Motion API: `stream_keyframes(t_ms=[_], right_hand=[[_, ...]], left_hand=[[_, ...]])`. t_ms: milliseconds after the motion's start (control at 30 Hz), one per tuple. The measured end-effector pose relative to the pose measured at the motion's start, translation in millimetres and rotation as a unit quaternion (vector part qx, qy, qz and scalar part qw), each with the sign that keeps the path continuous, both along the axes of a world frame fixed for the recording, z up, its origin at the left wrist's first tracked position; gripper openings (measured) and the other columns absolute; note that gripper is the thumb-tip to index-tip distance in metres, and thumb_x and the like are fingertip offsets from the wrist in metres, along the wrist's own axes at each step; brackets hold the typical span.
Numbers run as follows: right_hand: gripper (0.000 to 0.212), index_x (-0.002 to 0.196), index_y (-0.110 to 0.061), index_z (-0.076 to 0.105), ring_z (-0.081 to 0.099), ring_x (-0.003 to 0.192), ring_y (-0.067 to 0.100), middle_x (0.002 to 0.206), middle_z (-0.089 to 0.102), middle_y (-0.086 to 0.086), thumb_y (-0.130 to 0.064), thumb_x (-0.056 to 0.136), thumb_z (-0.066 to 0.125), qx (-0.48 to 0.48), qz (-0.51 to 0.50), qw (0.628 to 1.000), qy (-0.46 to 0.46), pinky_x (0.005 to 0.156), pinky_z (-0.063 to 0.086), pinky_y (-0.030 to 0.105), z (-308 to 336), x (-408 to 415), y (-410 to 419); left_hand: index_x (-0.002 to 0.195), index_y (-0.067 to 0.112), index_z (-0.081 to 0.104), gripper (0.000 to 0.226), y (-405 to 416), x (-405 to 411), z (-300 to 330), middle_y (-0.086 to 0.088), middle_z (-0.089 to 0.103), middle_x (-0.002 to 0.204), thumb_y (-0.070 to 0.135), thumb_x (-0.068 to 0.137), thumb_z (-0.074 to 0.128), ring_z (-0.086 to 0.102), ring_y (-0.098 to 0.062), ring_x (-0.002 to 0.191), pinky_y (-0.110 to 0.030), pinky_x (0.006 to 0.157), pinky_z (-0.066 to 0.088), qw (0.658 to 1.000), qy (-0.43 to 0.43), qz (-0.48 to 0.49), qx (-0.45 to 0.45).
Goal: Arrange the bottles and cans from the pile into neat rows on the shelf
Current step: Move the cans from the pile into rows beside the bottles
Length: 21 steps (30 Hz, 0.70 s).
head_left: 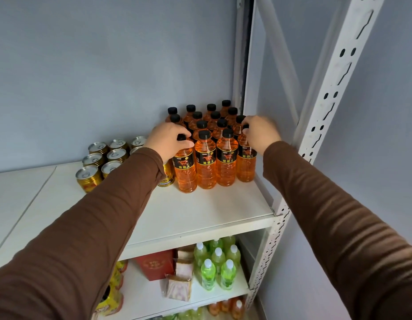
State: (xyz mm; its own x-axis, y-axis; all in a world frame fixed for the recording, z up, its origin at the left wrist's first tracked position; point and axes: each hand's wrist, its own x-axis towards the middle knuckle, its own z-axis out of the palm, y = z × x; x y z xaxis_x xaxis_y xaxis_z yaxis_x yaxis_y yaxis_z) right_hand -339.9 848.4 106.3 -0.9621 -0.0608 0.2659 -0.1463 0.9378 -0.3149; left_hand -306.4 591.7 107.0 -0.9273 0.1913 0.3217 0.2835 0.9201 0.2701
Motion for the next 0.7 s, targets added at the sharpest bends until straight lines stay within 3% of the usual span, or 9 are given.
stream_keyframes(t_ms=[100,167,233,400,533,600,700], right_hand=[[0.044,0.145,-0.017,0.046,0.059,0.101,0.026,0.13,0.057,0.013,-0.013,0.101,0.048,0.007,0.013,1.0,0.005,0.079,0.05,0.034,-2.8,7.4,0.8],[0.046,0.146,-0.018,0.044,0.049,0.124,0.031,0.143,0.047,0.012,-0.016,0.1,0.049,0.009,0.016,0.999,0.05,0.096,0.049,0.043,-4.5,16.2,-1.5],[0.046,0.144,-0.017,0.047,0.038,0.133,0.032,0.146,0.044,0.01,-0.016,0.098,0.052,-0.01,0.03,0.993,0.118,0.102,0.045,0.045,-3.7,28.4,-7.9],[0.038,0.135,-0.019,0.057,0.036,0.133,0.028,0.143,0.048,0.004,-0.017,0.097,0.053,-0.034,0.064,0.976,0.207,0.097,0.047,0.042,-0.6,55.8,-27.7],[0.031,0.127,-0.02,0.062,0.044,0.122,0.025,0.131,0.056,0.002,-0.019,0.096,0.056,-0.048,0.124,0.967,0.218,0.096,0.045,0.042,-6.9,70.7,-37.7],[0.029,0.124,-0.022,0.063,0.046,0.116,0.022,0.125,0.059,0.0,-0.021,0.095,0.058,-0.054,0.161,0.966,0.196,0.093,0.046,0.042,-15.0,76.7,-40.1],[0.034,0.128,-0.025,0.06,0.043,0.121,0.021,0.129,0.057,-0.001,-0.026,0.094,0.061,-0.033,0.199,0.975,0.097,0.1,0.044,0.042,-28.7,84.3,-43.0]], left_hand=[[0.129,0.024,0.065,0.043,-2.5,2.9,-1.8,-0.004,0.062,0.134,0.044,0.092,0.064,0.056,-0.024,0.122,-0.035,0.097,0.043,0.999,-0.012,-0.003,0.031],[0.134,0.024,0.06,0.044,-4.4,4.9,-2.9,-0.005,0.06,0.137,0.039,0.093,0.064,0.055,-0.025,0.123,-0.036,0.098,0.043,1.0,-0.014,-0.002,0.027],[0.129,0.023,0.063,0.038,-5.1,5.9,-3.8,-0.006,0.063,0.132,0.036,0.093,0.065,0.058,-0.026,0.117,-0.037,0.095,0.046,1.0,-0.002,0.008,0.008],[0.125,0.021,0.066,0.035,0.2,7.5,-5.6,-0.008,0.065,0.126,0.034,0.093,0.065,0.06,-0.028,0.112,-0.04,0.092,0.049,0.999,0.004,0.026,0.02],[0.141,0.023,0.052,0.054,-1.1,12.7,-8.3,-0.007,0.056,0.141,0.038,0.092,0.067,0.057,-0.027,0.12,-0.041,0.1,0.047,0.997,-0.019,0.026,0.07],[0.147,0.024,0.043,0.065,-4.6,22.8,-13.6,-0.006,0.05,0.146,0.04,0.09,0.068,0.054,-0.025,0.123,-0.041,0.103,0.046,0.995,-0.013,0.02,0.097],[0.149,0.027,0.035,0.073,-15.7,47.3,-25.8,-0.003,0.042,0.147,0.036,0.087,0.073,0.044,-0.021,0.132,-0.037,0.109,0.039,0.994,0.021,0.008,0.11]])
